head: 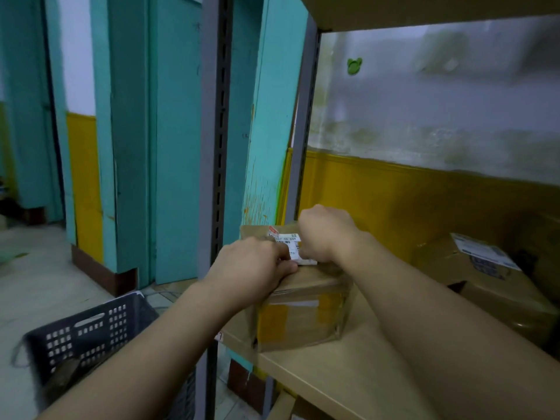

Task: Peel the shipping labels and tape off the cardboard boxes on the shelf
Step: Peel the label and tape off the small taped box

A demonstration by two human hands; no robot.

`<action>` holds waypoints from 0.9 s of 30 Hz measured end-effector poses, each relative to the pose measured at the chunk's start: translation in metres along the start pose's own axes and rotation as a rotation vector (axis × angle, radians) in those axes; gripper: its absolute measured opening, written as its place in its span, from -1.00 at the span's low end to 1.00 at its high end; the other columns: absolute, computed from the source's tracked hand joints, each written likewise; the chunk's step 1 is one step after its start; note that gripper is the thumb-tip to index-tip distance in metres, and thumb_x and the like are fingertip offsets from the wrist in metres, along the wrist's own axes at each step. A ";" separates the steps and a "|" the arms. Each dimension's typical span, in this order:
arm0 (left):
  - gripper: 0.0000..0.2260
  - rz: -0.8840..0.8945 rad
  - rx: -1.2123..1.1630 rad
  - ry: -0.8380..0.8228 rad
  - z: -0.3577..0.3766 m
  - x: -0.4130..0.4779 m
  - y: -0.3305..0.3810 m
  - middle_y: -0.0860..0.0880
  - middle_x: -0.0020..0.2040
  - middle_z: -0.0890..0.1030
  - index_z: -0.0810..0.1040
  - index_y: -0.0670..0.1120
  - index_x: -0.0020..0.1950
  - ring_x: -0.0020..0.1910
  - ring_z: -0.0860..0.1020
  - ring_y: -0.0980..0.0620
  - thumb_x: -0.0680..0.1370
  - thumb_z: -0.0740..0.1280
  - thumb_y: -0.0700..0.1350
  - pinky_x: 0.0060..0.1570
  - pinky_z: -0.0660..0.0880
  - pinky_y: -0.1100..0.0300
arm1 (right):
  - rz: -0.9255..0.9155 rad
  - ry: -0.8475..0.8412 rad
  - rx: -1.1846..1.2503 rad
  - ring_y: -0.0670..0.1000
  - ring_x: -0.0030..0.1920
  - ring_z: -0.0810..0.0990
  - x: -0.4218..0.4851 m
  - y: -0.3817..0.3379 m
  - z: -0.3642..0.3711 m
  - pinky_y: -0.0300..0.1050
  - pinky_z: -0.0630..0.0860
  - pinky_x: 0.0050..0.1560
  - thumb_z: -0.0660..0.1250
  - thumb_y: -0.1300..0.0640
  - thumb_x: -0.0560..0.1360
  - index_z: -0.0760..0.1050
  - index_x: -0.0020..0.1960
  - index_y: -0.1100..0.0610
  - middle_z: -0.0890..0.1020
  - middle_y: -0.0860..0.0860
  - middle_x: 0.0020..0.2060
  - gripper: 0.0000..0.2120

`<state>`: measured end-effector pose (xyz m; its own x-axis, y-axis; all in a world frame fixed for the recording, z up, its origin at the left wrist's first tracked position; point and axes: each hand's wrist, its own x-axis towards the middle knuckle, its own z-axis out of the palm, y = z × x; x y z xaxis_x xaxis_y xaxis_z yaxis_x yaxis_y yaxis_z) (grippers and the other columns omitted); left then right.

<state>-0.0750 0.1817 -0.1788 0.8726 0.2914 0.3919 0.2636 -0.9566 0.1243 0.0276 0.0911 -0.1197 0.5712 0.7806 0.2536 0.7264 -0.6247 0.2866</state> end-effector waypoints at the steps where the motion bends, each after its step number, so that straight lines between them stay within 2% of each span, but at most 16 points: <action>1: -0.69 0.000 -0.001 -0.005 0.000 0.000 0.000 0.06 0.09 0.62 0.57 0.12 0.17 0.05 0.56 0.00 0.62 0.16 0.24 -0.15 0.39 0.13 | -0.005 0.033 -0.013 0.08 -0.10 0.49 0.000 -0.003 0.001 -0.11 0.38 -0.18 0.39 0.11 0.49 0.48 -0.03 0.10 0.48 0.03 -0.13 -0.88; 3: -0.69 0.003 -0.003 -0.004 0.000 -0.002 0.000 0.05 0.09 0.62 0.57 0.12 0.18 0.04 0.57 0.00 0.62 0.16 0.23 -0.14 0.42 0.12 | -0.002 0.078 -0.027 0.10 -0.01 0.53 0.001 -0.006 0.006 -0.11 0.38 -0.14 0.37 0.13 0.50 0.51 0.11 0.11 0.55 0.06 0.01 -0.81; 5: -0.69 0.004 -0.006 -0.006 0.000 -0.003 0.000 0.03 0.08 0.63 0.58 0.11 0.17 0.03 0.57 -0.01 0.62 0.17 0.22 -0.14 0.42 0.12 | -0.001 0.093 -0.035 0.10 0.01 0.54 0.002 -0.007 0.008 -0.12 0.37 -0.15 0.37 0.14 0.51 0.51 0.10 0.11 0.56 0.07 0.03 -0.82; 7: -0.69 0.000 -0.016 -0.002 0.000 -0.002 0.001 0.02 0.07 0.63 0.58 0.10 0.18 0.03 0.57 -0.02 0.62 0.17 0.22 -0.15 0.39 0.13 | 0.026 0.106 -0.018 0.11 -0.03 0.53 0.000 -0.005 0.009 -0.12 0.36 -0.16 0.38 0.11 0.50 0.48 -0.01 0.09 0.54 0.07 -0.05 -0.88; 9: -0.69 -0.005 -0.020 -0.003 -0.001 -0.002 0.003 0.02 0.08 0.63 0.58 0.10 0.19 0.04 0.56 -0.03 0.62 0.17 0.21 -0.16 0.35 0.14 | 0.087 0.087 0.033 0.10 -0.14 0.45 0.000 0.002 0.011 -0.13 0.34 -0.22 0.39 0.07 0.49 0.37 -0.19 0.10 0.47 0.04 -0.18 -0.79; 12: -0.69 -0.004 -0.035 -0.001 -0.001 -0.002 0.003 0.03 0.11 0.62 0.57 0.11 0.21 0.06 0.56 -0.02 0.62 0.17 0.22 -0.15 0.35 0.14 | 0.241 0.085 0.253 0.09 -0.28 0.41 0.001 0.014 0.020 -0.17 0.23 -0.44 0.40 0.10 0.44 0.34 -0.36 0.11 0.43 0.03 -0.35 -0.70; 14: -0.69 -0.001 -0.049 0.003 -0.001 -0.003 0.003 0.03 0.13 0.62 0.57 0.11 0.21 0.07 0.56 -0.02 0.62 0.18 0.21 -0.15 0.35 0.14 | 0.347 0.125 0.439 0.10 -0.37 0.36 -0.001 0.018 0.030 -0.14 0.17 -0.50 0.39 0.13 0.41 0.35 -0.42 0.15 0.41 0.06 -0.44 -0.69; 19: -0.70 0.000 -0.074 0.005 0.000 -0.003 0.001 0.05 0.15 0.62 0.57 0.12 0.21 0.07 0.56 0.00 0.62 0.19 0.21 -0.11 0.41 0.14 | 0.481 0.210 0.766 0.09 -0.36 0.40 -0.009 0.021 0.044 -0.10 0.28 -0.40 0.46 0.06 0.40 0.44 -0.42 0.19 0.47 0.08 -0.45 -0.66; 23: -0.70 0.004 -0.087 0.009 0.000 -0.003 0.000 0.07 0.20 0.61 0.57 0.13 0.23 0.10 0.56 0.01 0.62 0.19 0.21 -0.07 0.45 0.12 | 0.479 0.234 0.889 0.09 -0.28 0.44 -0.013 0.026 0.045 0.00 0.43 -0.26 0.43 0.03 0.44 0.60 -0.22 0.35 0.62 0.27 -0.28 -0.66; 25: -0.70 0.001 -0.090 0.009 0.000 -0.003 0.001 0.07 0.20 0.61 0.56 0.14 0.24 0.10 0.56 0.02 0.62 0.19 0.22 -0.10 0.42 0.14 | 0.473 0.222 0.901 0.09 -0.26 0.45 -0.013 0.027 0.043 -0.02 0.41 -0.25 0.42 -0.02 0.45 0.57 -0.25 0.31 0.61 0.26 -0.27 -0.63; 27: -0.70 -0.005 -0.081 0.015 -0.001 -0.003 0.001 0.07 0.16 0.62 0.56 0.16 0.24 0.09 0.56 0.01 0.61 0.19 0.22 -0.13 0.39 0.15 | 0.482 0.189 0.891 0.09 -0.30 0.45 -0.010 0.025 0.040 -0.08 0.32 -0.30 0.41 -0.14 0.43 0.44 -0.37 0.16 0.52 0.12 -0.39 -0.58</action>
<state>-0.0776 0.1797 -0.1793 0.8650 0.2968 0.4045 0.2331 -0.9517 0.1997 0.0552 0.0686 -0.1519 0.8634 0.3872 0.3235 0.4998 -0.5683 -0.6537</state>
